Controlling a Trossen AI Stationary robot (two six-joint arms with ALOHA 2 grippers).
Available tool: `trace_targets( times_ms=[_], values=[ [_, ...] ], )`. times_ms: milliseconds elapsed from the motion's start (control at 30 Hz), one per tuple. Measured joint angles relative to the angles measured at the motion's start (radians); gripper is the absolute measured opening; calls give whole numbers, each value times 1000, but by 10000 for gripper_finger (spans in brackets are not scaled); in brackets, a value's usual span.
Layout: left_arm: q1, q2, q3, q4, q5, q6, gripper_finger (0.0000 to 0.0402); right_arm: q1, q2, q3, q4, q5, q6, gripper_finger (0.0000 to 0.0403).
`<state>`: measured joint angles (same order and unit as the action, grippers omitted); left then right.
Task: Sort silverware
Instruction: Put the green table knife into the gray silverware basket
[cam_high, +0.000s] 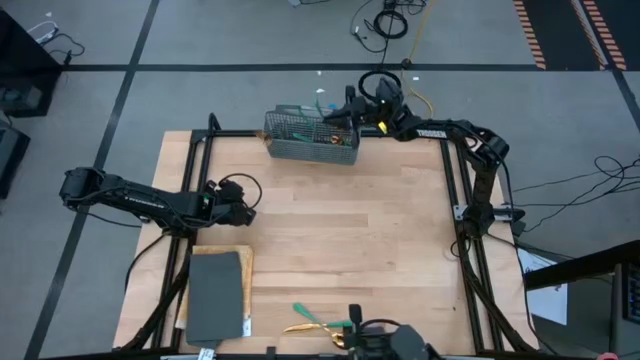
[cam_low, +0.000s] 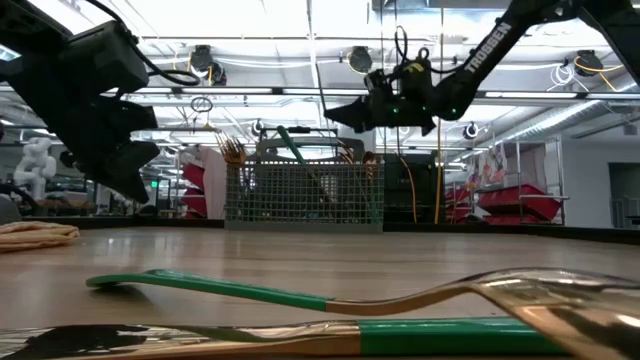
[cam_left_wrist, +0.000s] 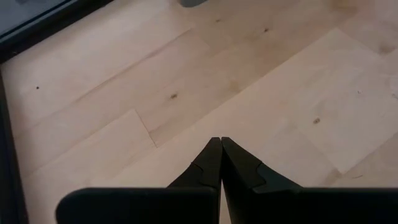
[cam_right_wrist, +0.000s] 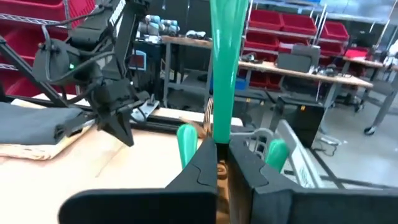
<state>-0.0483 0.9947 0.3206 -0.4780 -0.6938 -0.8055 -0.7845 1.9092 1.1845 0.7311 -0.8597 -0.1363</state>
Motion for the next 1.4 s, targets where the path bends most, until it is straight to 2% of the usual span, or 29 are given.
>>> trace_targets(
  times_ms=[200,500,633,967,1167,1300,1400],
  values=[
    [0,0,0,20,0,0,11,-5,57,-13,18,21,23,0],
    [0,0,0,28,0,0,11,-21,145,-10,125,16,175,5],
    [0,0,0,28,3,0,11,-21,142,-11,119,15,210,33],
    [0,0,0,28,6,0,11,-20,140,-12,126,-14,230,140],
    [0,0,0,28,8,-1,11,-19,81,-18,94,-48,261,171],
    [0,0,0,28,8,-1,11,-11,-44,-14,84,-107,286,172],
    [0,0,0,31,8,0,11,22,-147,-13,-40,-155,229,173]
  ],
)
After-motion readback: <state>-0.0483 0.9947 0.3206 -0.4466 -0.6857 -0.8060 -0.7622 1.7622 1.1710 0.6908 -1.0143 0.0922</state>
